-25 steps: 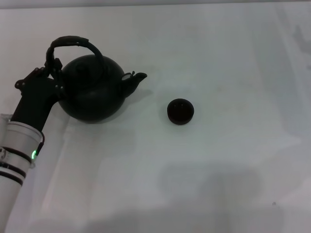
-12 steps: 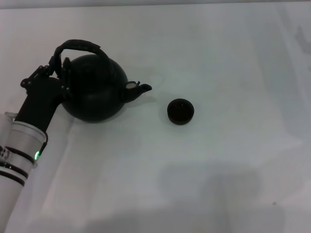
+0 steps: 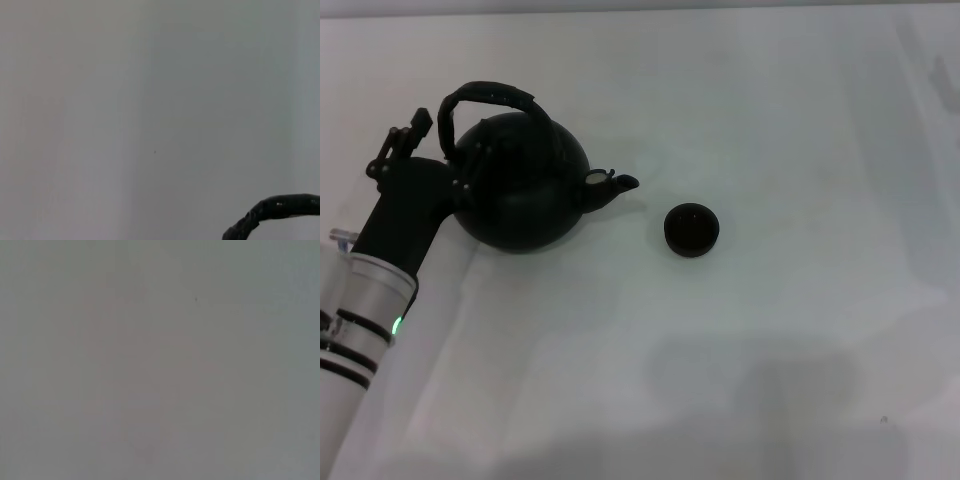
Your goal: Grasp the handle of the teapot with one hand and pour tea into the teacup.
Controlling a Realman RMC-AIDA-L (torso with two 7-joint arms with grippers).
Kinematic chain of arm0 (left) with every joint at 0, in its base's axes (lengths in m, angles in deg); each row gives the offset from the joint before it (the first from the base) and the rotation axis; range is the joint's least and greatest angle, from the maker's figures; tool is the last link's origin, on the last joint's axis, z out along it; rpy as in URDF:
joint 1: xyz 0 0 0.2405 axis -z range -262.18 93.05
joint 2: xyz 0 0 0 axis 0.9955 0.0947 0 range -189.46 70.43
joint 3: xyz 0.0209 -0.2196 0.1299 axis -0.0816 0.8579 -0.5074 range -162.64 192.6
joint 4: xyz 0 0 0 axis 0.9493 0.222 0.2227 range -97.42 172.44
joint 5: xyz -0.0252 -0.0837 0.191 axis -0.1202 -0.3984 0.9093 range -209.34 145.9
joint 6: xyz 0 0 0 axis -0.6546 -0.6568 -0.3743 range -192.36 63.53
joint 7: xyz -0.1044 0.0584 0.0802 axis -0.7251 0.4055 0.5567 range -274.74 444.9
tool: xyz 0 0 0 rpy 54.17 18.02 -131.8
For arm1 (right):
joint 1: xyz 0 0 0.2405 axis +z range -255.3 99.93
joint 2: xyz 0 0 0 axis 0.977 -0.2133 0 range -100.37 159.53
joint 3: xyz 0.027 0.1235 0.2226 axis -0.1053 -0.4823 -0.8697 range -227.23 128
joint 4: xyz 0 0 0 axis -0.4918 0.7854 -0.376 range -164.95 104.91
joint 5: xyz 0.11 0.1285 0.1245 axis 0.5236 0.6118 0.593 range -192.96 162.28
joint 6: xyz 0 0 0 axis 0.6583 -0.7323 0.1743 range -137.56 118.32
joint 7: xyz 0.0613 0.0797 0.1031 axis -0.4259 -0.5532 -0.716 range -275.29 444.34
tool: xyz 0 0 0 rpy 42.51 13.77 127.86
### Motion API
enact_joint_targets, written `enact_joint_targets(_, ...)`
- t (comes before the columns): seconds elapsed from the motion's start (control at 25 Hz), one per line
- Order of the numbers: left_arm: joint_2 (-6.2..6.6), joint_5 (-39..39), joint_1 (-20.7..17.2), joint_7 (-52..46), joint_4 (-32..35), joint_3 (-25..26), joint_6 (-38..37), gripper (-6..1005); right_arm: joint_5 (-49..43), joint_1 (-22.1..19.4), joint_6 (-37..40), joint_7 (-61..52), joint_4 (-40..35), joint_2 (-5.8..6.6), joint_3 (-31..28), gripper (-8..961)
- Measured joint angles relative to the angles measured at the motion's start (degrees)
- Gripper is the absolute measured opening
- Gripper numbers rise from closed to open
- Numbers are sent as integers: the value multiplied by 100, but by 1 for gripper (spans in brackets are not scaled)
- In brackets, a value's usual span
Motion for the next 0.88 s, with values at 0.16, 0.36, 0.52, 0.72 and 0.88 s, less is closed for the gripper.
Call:
enact_joint_targets(0.16,-7,18,-138,2,3,1,-253,644,0,-11,0,0,3,0,0,834)
enact_joint_targets(0.36,-14,145,-468,0,25,1,-626,724,0,-20,0,-1,4,-5,-3,834)
enact_joint_targets(0.52,-16,323,-786,-25,55,0,-1142,737,0,-33,0,-4,4,-4,-27,834)
enact_joint_targets(0.72,-28,61,-1161,-34,93,54,-1769,731,0,-72,-70,-6,-1,-2,-10,834)
enact_joint_targets(0.88,-8,-636,-1214,-36,-3,55,-1898,728,0,-189,-394,-7,32,0,1,834)
